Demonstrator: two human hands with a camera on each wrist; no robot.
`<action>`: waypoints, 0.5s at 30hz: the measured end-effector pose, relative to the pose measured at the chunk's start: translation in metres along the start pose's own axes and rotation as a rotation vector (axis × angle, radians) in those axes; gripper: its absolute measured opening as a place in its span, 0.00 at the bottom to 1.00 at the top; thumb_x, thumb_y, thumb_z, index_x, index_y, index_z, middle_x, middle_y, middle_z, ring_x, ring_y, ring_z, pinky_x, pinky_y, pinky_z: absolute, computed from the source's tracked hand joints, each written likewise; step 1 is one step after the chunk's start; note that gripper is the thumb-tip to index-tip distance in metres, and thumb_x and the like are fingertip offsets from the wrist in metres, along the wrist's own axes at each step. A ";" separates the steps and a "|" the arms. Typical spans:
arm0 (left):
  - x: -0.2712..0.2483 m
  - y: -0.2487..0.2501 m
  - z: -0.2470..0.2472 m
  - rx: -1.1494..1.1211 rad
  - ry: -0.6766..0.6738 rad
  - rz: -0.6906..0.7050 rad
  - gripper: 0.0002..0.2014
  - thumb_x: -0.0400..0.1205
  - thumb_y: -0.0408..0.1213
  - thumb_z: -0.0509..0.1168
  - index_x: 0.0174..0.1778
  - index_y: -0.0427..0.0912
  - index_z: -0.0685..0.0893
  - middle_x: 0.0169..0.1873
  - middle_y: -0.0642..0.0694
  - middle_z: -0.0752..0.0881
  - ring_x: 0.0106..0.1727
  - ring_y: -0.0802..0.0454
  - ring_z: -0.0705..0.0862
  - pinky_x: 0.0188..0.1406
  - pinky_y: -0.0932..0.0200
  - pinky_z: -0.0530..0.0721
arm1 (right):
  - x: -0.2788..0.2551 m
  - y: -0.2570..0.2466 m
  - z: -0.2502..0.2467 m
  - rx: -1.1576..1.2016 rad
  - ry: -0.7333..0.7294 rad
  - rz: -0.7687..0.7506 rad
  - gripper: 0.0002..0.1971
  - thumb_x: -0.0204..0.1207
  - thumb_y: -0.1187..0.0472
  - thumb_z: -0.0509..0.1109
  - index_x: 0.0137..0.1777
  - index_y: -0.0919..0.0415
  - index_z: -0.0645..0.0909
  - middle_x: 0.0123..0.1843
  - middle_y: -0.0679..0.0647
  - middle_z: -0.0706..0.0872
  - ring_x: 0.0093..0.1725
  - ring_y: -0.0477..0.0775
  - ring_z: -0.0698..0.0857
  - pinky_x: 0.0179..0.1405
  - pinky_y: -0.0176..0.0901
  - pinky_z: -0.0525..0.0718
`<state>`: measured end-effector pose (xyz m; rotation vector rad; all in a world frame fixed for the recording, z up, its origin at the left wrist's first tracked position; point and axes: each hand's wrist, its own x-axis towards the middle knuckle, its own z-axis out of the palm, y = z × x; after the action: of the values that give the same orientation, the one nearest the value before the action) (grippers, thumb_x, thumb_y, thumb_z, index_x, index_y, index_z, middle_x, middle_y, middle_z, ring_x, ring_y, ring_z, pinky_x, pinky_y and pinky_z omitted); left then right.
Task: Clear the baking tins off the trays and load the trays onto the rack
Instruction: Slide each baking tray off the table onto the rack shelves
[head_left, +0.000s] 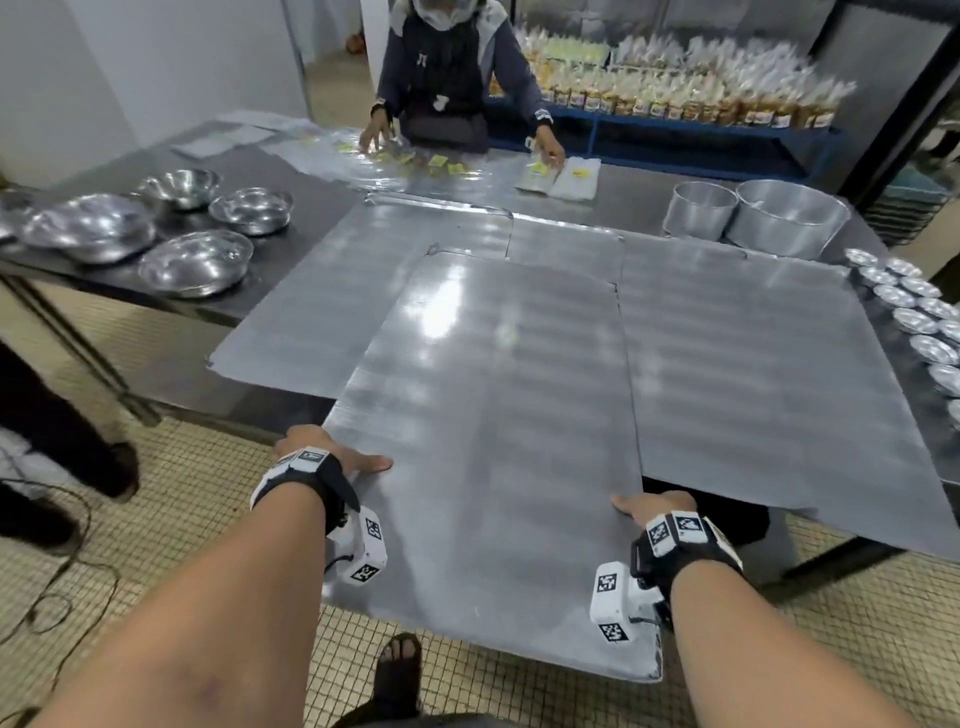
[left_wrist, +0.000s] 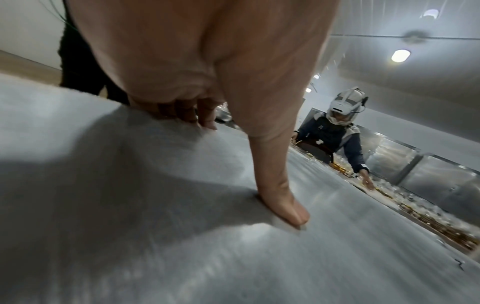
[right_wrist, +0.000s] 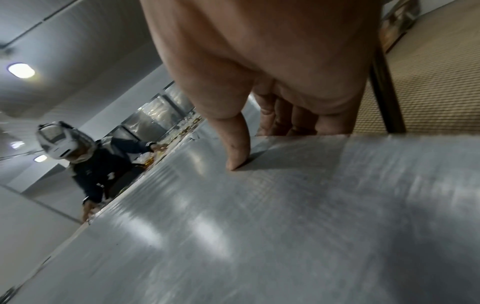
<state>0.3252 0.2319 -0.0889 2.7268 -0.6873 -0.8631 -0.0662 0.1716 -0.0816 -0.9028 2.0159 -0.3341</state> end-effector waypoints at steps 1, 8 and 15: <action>0.000 -0.010 0.001 -0.014 -0.004 -0.018 0.74 0.24 0.70 0.81 0.69 0.35 0.78 0.65 0.37 0.83 0.64 0.34 0.84 0.62 0.40 0.86 | -0.001 -0.002 0.003 -0.013 -0.005 -0.010 0.20 0.69 0.60 0.83 0.55 0.72 0.83 0.45 0.62 0.84 0.36 0.58 0.82 0.43 0.44 0.77; -0.008 -0.057 -0.008 -0.158 -0.015 -0.085 0.57 0.40 0.62 0.88 0.63 0.36 0.81 0.55 0.37 0.89 0.53 0.34 0.89 0.56 0.41 0.88 | -0.013 -0.024 0.026 -0.066 -0.002 -0.099 0.15 0.70 0.60 0.80 0.48 0.70 0.81 0.35 0.58 0.84 0.37 0.59 0.84 0.42 0.43 0.79; 0.030 -0.082 -0.033 -0.193 -0.024 -0.109 0.52 0.41 0.63 0.87 0.56 0.36 0.83 0.46 0.38 0.90 0.43 0.36 0.90 0.47 0.43 0.91 | -0.033 -0.047 0.071 -0.046 0.025 -0.119 0.17 0.66 0.63 0.83 0.34 0.69 0.76 0.28 0.54 0.79 0.36 0.58 0.82 0.43 0.43 0.79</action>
<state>0.3963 0.2903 -0.1033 2.6045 -0.4370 -0.9351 0.0252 0.1688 -0.0778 -1.0544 2.0043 -0.3675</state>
